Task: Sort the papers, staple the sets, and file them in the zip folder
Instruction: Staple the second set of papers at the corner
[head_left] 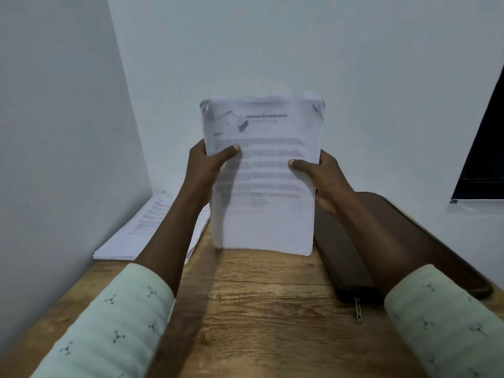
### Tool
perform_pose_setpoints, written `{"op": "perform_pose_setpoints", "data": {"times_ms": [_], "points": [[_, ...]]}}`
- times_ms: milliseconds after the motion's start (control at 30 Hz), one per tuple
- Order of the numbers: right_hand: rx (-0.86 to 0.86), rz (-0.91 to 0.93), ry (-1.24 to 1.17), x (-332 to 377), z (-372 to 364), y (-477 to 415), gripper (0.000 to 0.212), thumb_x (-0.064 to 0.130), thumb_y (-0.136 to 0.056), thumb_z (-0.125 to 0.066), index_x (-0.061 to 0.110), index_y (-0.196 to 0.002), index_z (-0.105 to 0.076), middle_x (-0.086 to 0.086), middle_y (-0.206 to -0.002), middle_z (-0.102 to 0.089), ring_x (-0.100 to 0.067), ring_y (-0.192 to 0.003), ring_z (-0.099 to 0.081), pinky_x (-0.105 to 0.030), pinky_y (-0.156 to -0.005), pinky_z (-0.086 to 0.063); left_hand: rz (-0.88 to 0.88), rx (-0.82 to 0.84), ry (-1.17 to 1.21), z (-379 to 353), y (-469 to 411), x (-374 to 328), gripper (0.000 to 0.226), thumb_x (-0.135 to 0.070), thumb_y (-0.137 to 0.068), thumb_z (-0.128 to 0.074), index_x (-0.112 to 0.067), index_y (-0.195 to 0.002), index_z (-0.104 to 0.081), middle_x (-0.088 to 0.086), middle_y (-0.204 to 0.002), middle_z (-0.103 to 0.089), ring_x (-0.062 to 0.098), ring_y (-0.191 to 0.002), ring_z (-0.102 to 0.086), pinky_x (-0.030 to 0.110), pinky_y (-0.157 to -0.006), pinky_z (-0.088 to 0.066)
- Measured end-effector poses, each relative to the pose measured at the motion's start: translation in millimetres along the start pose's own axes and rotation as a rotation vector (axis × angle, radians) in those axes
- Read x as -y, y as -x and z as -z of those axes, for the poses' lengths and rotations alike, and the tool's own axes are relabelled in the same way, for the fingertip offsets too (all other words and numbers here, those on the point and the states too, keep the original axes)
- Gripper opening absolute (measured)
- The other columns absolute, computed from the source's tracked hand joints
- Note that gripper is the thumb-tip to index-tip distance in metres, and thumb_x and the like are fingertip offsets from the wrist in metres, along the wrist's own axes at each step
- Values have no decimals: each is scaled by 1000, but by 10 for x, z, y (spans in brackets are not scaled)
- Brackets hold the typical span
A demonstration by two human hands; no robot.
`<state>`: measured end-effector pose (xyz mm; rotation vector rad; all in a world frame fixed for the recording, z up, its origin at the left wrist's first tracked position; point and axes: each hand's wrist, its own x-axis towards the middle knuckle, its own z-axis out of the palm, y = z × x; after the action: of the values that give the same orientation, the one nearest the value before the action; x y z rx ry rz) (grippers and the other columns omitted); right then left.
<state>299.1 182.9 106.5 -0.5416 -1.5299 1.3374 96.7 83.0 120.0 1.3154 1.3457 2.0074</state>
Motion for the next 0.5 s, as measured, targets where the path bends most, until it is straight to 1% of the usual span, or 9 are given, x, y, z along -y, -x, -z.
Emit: {"op": "perform_pose_setpoints", "data": {"times_ms": [100,167,233,300,333,400,467,500], "points": [[25,-36,-36,-113,-20,17,35,4,-87,-70,5,-121,-63,-11,-116,-71,-28,-107,-68,-43,-98,-53,75,17,-36,85,73,198,32,-12,-83,-75,-11,-115,-69,4,-107,-76,23,-95,-73,35,-79,-59],[27,-32,-12,-148,-70,14,28,8,-90,-68,11,-118,-65,-9,-116,-71,-27,-109,-67,-45,-100,-51,123,44,-74,103,111,294,33,-12,-85,-74,-11,-117,-68,3,-108,-75,22,-97,-73,36,-83,-59],[13,-20,43,-102,-113,9,19,11,-95,-62,18,-112,-65,-3,-111,-71,-23,-107,-67,-40,-98,-51,150,43,-91,74,125,293,33,-10,-86,-72,-9,-119,-67,4,-108,-75,23,-96,-73,38,-86,-59],[-10,32,87,39,-101,-34,17,12,-95,-62,21,-109,-65,2,-105,-71,-19,-102,-69,-35,-94,-53,182,39,-15,40,80,195,34,-5,-86,-72,-7,-120,-67,8,-107,-75,25,-95,-73,38,-83,-60],[-32,60,105,115,-72,-61,17,14,-91,-66,23,-105,-67,2,-104,-72,-19,-100,-70,-36,-93,-54,211,63,45,29,47,133,35,-3,-85,-71,-6,-120,-67,10,-108,-75,27,-96,-73,39,-82,-60],[-65,75,144,219,26,-119,21,19,-79,-73,22,-100,-71,0,-104,-75,-21,-99,-71,-42,-94,-54,308,163,136,20,-3,52,37,-1,-87,-69,-5,-124,-65,12,-115,-73,31,-104,-71,44,-88,-58],[-50,15,179,151,138,-154,31,20,-69,-75,18,-100,-73,-2,-105,-75,-24,-99,-71,-47,-96,-52,429,288,135,20,22,87,38,-3,-91,-65,-6,-128,-62,13,-123,-69,31,-112,-67,46,-98,-52],[-49,-41,196,49,190,-132,32,18,-67,-76,16,-99,-72,-4,-105,-75,-25,-99,-71,-49,-97,-52,479,340,90,28,55,172,38,-5,-92,-64,-5,-130,-61,13,-125,-68,31,-115,-65,47,-102,-50]]}}
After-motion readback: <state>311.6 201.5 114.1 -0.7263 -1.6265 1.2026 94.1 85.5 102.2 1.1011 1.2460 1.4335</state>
